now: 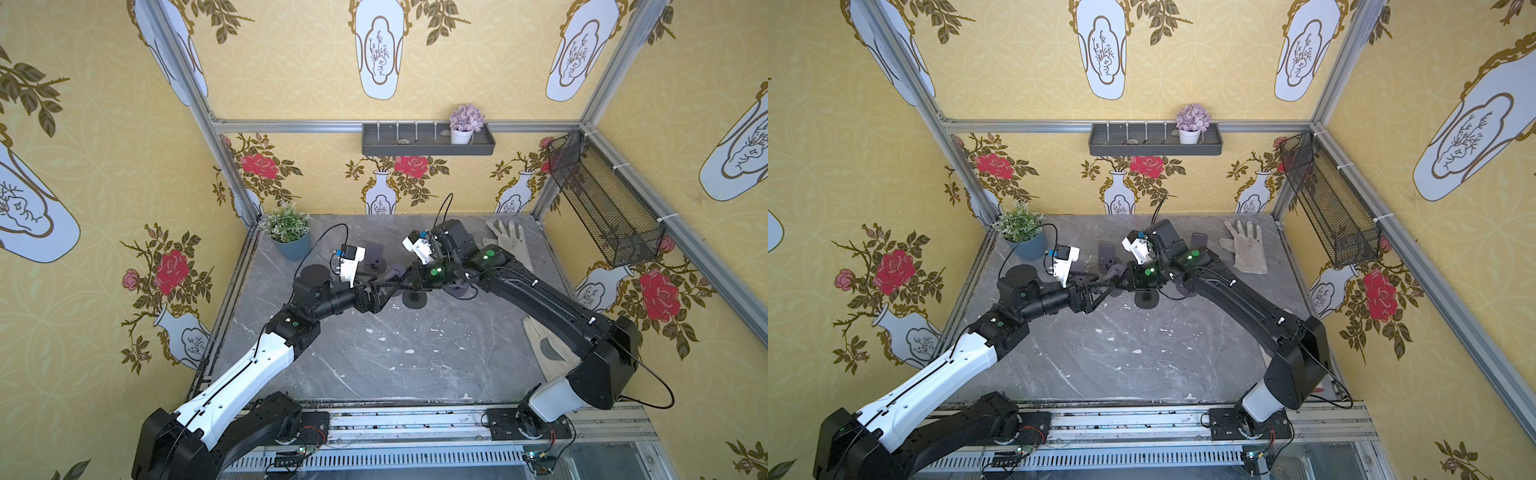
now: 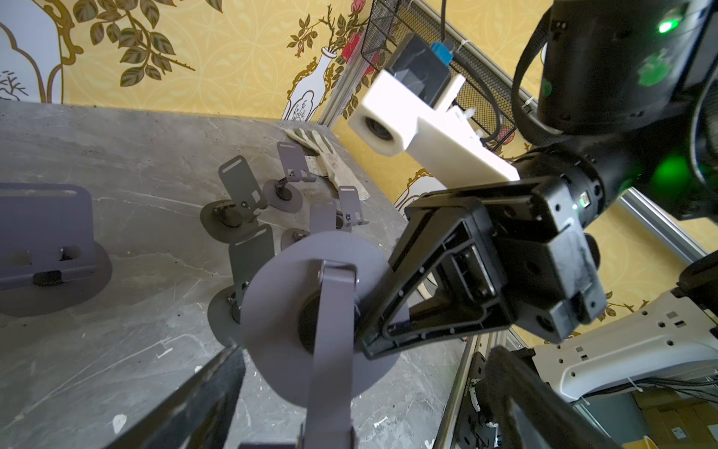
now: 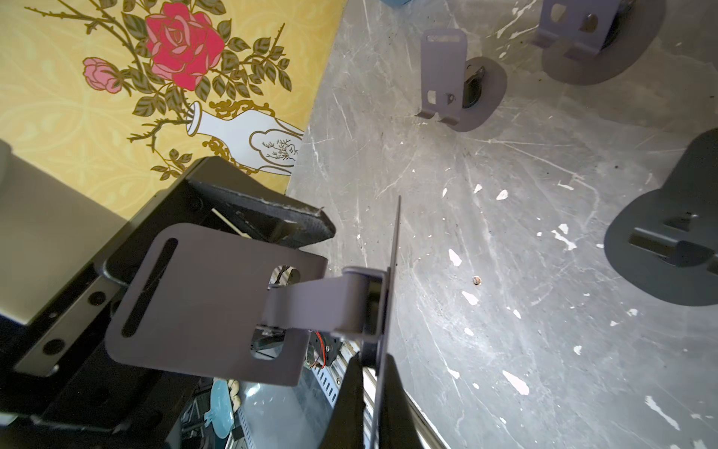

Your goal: Open the phone stand

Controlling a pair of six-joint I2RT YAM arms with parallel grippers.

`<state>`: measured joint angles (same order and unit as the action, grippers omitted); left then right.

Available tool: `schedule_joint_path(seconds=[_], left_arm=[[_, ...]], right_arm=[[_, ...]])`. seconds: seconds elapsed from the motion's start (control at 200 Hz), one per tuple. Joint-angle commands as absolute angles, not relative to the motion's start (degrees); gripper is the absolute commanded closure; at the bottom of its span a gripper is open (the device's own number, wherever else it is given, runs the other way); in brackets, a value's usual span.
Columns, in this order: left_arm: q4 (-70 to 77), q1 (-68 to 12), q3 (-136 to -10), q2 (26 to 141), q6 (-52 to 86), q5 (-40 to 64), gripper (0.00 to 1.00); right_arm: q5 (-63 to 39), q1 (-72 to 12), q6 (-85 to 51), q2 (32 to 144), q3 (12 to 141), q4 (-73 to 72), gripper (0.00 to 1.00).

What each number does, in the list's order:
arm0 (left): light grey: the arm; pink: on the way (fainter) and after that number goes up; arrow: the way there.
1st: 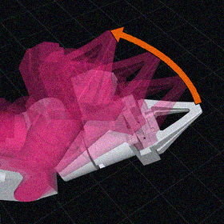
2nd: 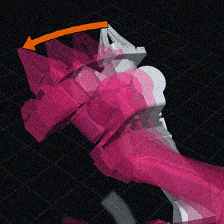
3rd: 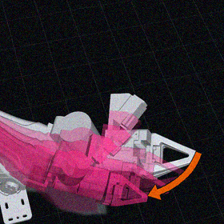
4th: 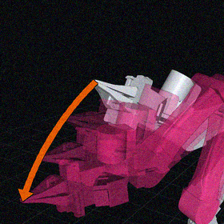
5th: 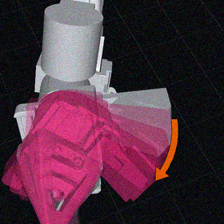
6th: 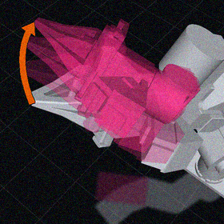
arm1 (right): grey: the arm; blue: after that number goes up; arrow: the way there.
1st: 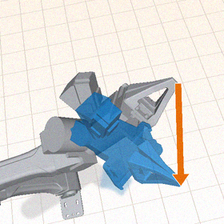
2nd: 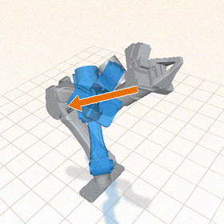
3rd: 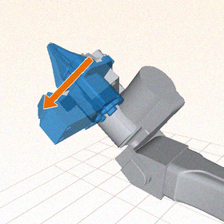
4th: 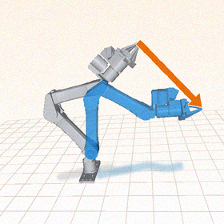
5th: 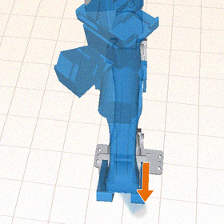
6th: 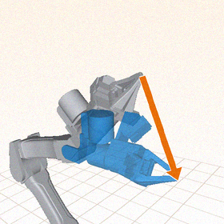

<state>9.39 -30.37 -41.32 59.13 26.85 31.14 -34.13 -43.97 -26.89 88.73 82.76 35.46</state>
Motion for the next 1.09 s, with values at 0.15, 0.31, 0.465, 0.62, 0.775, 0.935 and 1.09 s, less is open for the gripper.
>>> schedule_joint_path(seconds=[0.15, 0.31, 0.465, 0.62, 0.775, 0.935, 1.09], left_arm=[[12.79, -30.32, -41.13, 60.11, 25.9, 33.28, 0.22], [10.98, -30.04, -41.66, 60.03, 25.18, 33.29, 0.4], [8.24, -29.92, -42.52, 59.77, 24.39, 31.5, 0.63], [6.39, -29.88, -43.19, 59.71, 23.75, 30.15, 0.73], [2.22, -29.87, -44.4, 59.05, 22.43, 24.29, 0.73], [-4.31, -29.84, -46.14, 58.7, 20.61, 15.75, 0.72], [-8.48, -29.8, -46.58, 58.97, 21.33, 8.62, 0.67]], right_arm=[[-39.35, -43.95, -26.25, 90.13, 84.43, 31.28, 0.93], [-39.65, -43.86, -26.33, 90.96, 85.08, 31.22, 0.92], [-39.95, -43.86, -26.37, 91.56, 85.58, 30.85, 0.91], [-39.89, -44.29, -26.3, 92.18, 86.39, 31.0, 0.89], [-39.02, -44.21, -26.04, 91.85, 86.84, 31.68, 0.53], [-36.9, -43.86, -25.28, 90.49, 86.33, 33.17, 0.07], [-34.03, -43.34, -24.27, 89.11, 84.62, 35.48, 0.02]])
